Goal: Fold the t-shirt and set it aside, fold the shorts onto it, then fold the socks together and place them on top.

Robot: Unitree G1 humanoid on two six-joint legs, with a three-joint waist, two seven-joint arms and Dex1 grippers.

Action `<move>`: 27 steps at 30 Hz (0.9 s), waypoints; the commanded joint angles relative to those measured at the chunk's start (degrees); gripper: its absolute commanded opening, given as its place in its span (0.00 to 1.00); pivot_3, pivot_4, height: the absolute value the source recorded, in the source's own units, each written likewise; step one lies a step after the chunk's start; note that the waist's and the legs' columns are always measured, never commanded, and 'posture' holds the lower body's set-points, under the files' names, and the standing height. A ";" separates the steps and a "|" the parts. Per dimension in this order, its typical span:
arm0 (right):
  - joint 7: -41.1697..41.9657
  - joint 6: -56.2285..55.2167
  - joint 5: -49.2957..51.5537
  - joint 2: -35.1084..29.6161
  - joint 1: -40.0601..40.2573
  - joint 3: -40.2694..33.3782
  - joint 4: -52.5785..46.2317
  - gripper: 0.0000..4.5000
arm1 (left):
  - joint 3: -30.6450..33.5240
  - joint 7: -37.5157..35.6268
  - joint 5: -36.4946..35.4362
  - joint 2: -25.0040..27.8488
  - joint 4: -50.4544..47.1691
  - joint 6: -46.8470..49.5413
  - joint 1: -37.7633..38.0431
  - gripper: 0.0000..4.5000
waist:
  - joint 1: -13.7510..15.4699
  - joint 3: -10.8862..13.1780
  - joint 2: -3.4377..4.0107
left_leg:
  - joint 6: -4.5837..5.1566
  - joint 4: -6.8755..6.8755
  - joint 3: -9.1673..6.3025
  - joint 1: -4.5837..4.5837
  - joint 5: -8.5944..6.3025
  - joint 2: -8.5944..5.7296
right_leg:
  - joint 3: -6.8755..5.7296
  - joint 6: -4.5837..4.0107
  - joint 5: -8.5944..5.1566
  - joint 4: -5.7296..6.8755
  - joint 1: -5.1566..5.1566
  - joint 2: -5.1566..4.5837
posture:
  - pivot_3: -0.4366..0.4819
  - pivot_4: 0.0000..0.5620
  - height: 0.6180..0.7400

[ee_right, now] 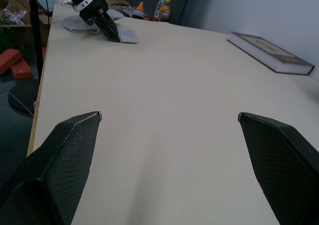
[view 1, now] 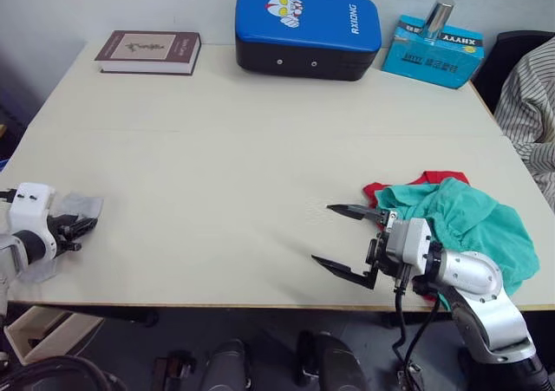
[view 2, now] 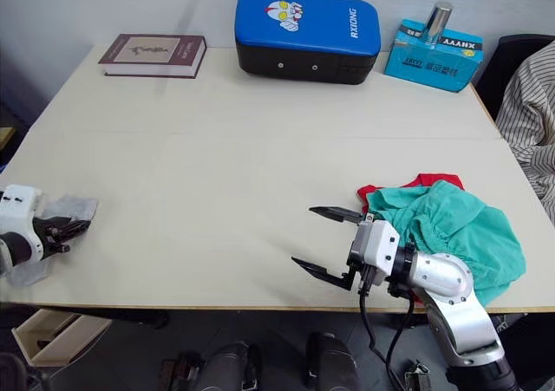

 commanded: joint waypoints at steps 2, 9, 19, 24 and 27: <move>-1.37 0.11 -0.01 -0.94 1.27 -1.65 -3.66 1.00 | -2.59 -3.77 2.46 -0.80 5.28 -3.60 -2.58 0.06 | -0.13 0.00 0.01 | 0.01 0.00 0.04 0.05 0.03 0.00 | 0.06 0.00 0.00 0.10 -0.02 0.00 | 0.48 0.27 1.00; -2.53 0.83 0.02 -2.72 3.10 -4.12 -4.92 1.00 | -6.65 -11.87 -4.29 -4.03 -16.91 5.25 0.58 0.00 | 0.67 -0.01 0.01 | 0.04 0.01 0.13 0.10 0.02 -0.08 | 0.23 -0.02 -0.01 0.14 -0.01 -0.05 | 0.48 0.27 1.00; -3.32 3.01 0.35 -5.95 8.07 -7.52 -8.04 1.00 | -26.71 -8.68 -6.49 -18.98 -40.19 15.82 -4.58 0.00 | 1.18 -0.02 -0.03 | 0.09 0.06 0.34 0.21 0.00 -0.07 | 0.53 0.02 0.01 0.15 0.01 0.11 | 0.48 0.27 1.00; -4.57 4.21 -0.03 -6.12 11.27 -8.99 -10.14 1.00 | -33.97 -9.24 -2.55 -25.73 -35.07 11.44 -11.10 0.00 | 1.20 -0.02 -0.04 | 0.08 0.05 0.52 0.37 0.02 -0.01 | 0.73 0.02 0.01 0.20 0.01 0.25 | 0.48 0.27 1.00; -4.74 5.13 -0.72 -6.58 12.96 -8.53 -11.10 1.00 | -35.54 -9.81 -2.67 -28.26 -34.34 11.53 -12.83 0.11 | 1.08 -0.02 -0.05 | 0.09 0.05 0.64 0.42 0.01 0.00 | 0.89 0.02 0.01 0.19 0.01 0.28 | 0.48 0.27 1.00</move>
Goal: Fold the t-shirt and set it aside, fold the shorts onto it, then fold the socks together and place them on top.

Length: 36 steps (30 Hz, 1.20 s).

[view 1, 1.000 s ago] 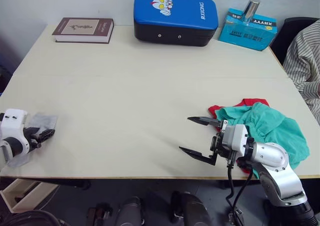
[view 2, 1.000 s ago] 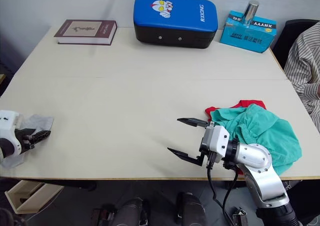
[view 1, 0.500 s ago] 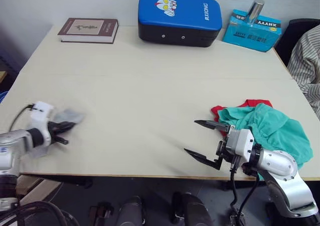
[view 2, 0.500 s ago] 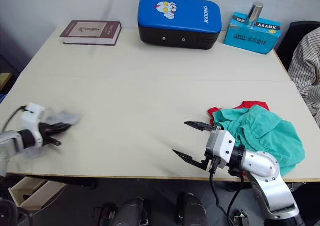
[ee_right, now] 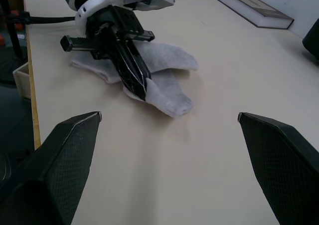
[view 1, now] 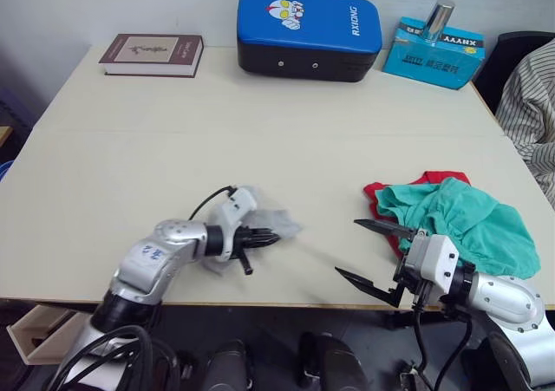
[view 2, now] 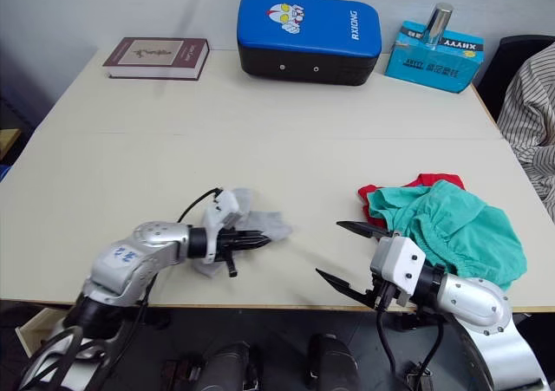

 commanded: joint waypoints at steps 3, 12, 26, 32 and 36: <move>-0.89 1.85 -0.35 -0.92 2.22 -0.24 -3.53 1.00 | -1.27 -3.38 -0.54 -0.92 -1.43 -1.39 -1.74 0.28 | 0.01 0.00 0.00 | 0.00 0.00 0.05 0.03 0.00 0.01 | 0.05 0.00 0.00 0.00 0.00 0.03 | 0.48 0.27 1.00; -1.70 6.17 -0.03 -0.19 -3.83 3.80 -2.25 1.00 | 13.50 -20.91 -10.49 8.74 -1.45 -11.42 0.07 0.63 | -0.50 0.00 0.00 | 0.00 0.00 0.17 0.10 0.01 0.11 | 0.16 0.00 -0.01 0.02 -0.05 0.05 | 0.48 0.27 1.00; -4.19 7.54 -16.94 6.28 -23.47 22.23 20.58 0.91 | 10.09 -24.00 10.80 10.52 35.00 -42.88 -7.91 0.64 | -0.12 0.00 -0.02 | 0.45 0.33 0.58 -0.17 -0.24 -0.06 | 0.12 0.29 0.14 0.01 -0.21 0.12 | 0.48 0.27 1.00; -2.20 4.05 -18.61 7.00 -25.72 23.22 24.91 0.48 | 6.28 -26.67 14.86 7.79 42.41 -47.19 -10.51 0.64 | -0.80 0.00 -0.02 | 0.73 0.86 0.77 -0.24 -0.47 -0.06 | 0.13 0.53 0.27 -0.02 -0.20 0.10 | 0.48 0.27 1.00; -1.06 2.85 -18.72 7.28 -26.85 23.13 26.80 0.17 | 5.78 -27.45 15.95 6.49 45.75 -48.30 -12.02 0.44 | -1.36 -0.01 -0.02 | 0.71 0.87 0.75 -0.20 -0.47 -0.03 | 0.15 0.53 0.27 0.03 -0.18 0.09 | 0.48 0.27 1.00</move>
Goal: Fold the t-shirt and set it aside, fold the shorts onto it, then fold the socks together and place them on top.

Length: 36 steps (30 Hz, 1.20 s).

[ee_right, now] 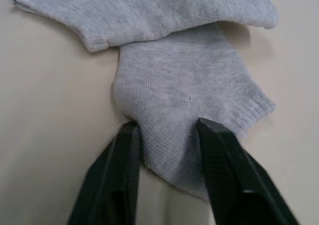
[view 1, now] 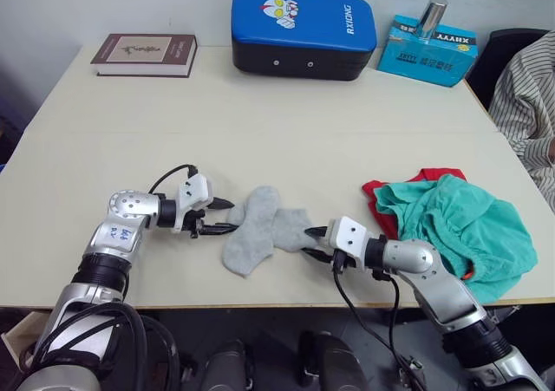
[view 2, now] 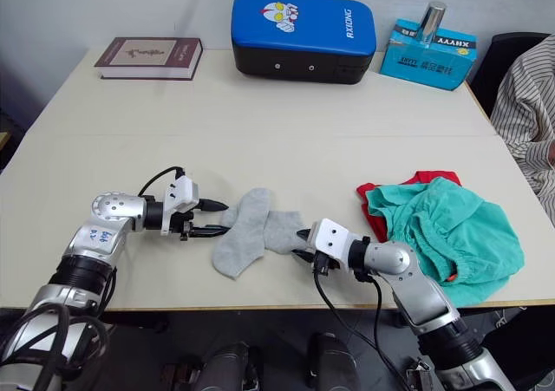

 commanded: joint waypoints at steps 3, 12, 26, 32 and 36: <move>2.33 -2.92 -0.47 -0.50 -1.41 -0.33 2.29 0.00 | -0.59 -2.49 0.80 -0.81 1.81 -1.69 -0.29 0.26 | -0.10 0.00 0.00 | 0.00 0.02 0.00 0.00 0.00 0.00 | 0.03 0.00 0.00 0.02 0.00 -0.04 | 0.48 0.27 1.00; 12.20 -18.97 -1.33 -2.71 -8.81 0.15 16.86 0.00 | 4.36 0.15 -4.42 3.25 -20.91 9.81 14.34 0.01 | -0.99 0.00 0.01 | -0.04 0.00 0.01 0.03 -0.03 0.08 | 0.21 0.00 0.00 0.02 0.01 -0.19 | 0.48 0.27 1.00; 16.03 -18.00 4.68 -5.79 -8.60 -6.84 16.69 0.46 | 11.32 5.37 -9.86 5.68 -30.34 18.26 22.03 0.51 | -1.27 0.01 0.03 | -0.07 -0.02 -0.04 0.09 -0.03 0.07 | 0.32 -0.03 -0.02 0.02 0.06 -0.31 | 0.48 0.27 1.00; 13.65 25.57 34.61 -15.26 6.07 -14.76 -13.65 0.94 | 15.55 1.08 -20.58 10.29 -27.60 36.38 17.80 0.94 | -0.62 0.02 0.05 | -0.09 -0.03 -0.16 0.03 -0.09 0.15 | 0.29 -0.08 -0.05 -0.05 0.07 -0.32 | 0.48 0.27 1.00; -0.26 42.58 42.23 -10.07 6.40 -13.01 -21.41 1.00 | 12.01 5.56 -18.44 6.39 -21.47 40.78 7.43 1.00 | -0.02 0.01 0.03 | -0.02 -0.04 -0.21 0.17 -0.25 0.16 | 0.29 -0.13 -0.02 0.02 0.13 -0.32 | 0.48 0.27 1.00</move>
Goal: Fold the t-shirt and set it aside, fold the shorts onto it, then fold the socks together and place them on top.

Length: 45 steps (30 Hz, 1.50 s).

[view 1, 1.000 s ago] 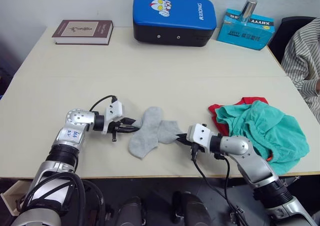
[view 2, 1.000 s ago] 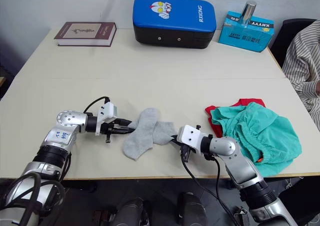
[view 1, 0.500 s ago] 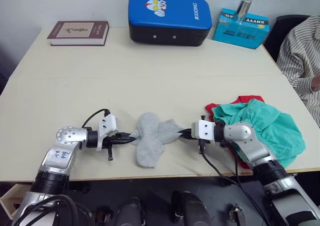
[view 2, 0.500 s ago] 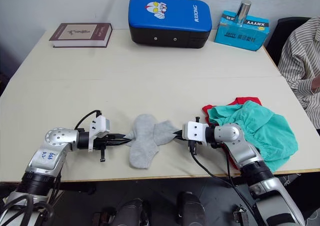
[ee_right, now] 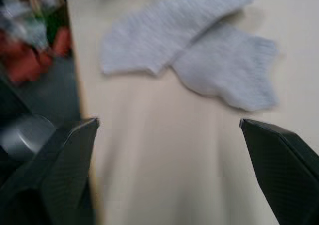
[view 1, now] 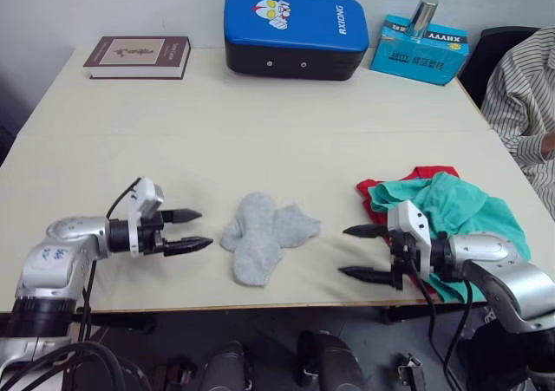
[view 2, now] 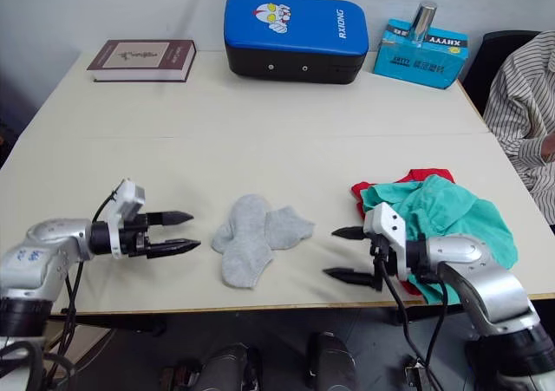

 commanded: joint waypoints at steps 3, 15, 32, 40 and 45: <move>-15.73 17.00 3.66 7.90 -3.86 5.63 -5.27 1.00 | -7.26 3.47 4.96 -5.37 9.86 1.42 -11.96 1.00 | 0.19 -0.01 -0.01 | -0.14 0.00 0.04 -0.02 0.08 -0.06 | 0.03 0.00 0.00 0.04 -0.03 -0.01 | 0.48 0.27 1.00; -32.08 31.19 2.75 30.97 -11.33 9.56 4.24 0.91 | -15.82 1.25 15.99 -16.81 34.90 -12.02 -27.09 0.87 | -1.06 -0.15 -0.23 | -0.17 0.11 0.21 -0.20 0.14 0.00 | -0.10 0.01 0.00 0.01 -0.20 0.53 | 0.48 0.27 1.00; -27.21 33.18 5.39 28.64 -16.00 3.21 5.68 0.00 | -5.68 0.04 10.68 -15.88 32.64 -7.70 -26.38 0.01 | -1.43 -0.17 -0.26 | -0.10 0.08 0.14 -0.29 0.15 -0.04 | -0.02 0.01 0.00 0.08 -0.24 0.21 | 0.48 0.27 1.00; -15.97 38.94 11.22 15.98 -24.48 0.36 7.28 0.00 | -0.74 5.02 4.82 -12.27 7.50 3.21 -16.59 0.01 | -1.52 -0.16 -0.25 | -0.05 0.14 0.15 -0.90 0.18 -0.11 | 0.00 0.08 0.04 0.27 -0.85 0.15 | 0.48 0.27 1.00; -8.56 35.40 6.60 9.65 -33.12 4.54 18.04 0.00 | 4.21 14.02 1.29 -11.83 -9.07 10.79 -7.81 0.01 | -1.61 -0.16 -0.25 | -0.07 0.14 0.20 -0.84 0.22 -0.08 | 0.10 0.08 0.04 0.40 -0.87 0.13 | 0.48 0.27 1.00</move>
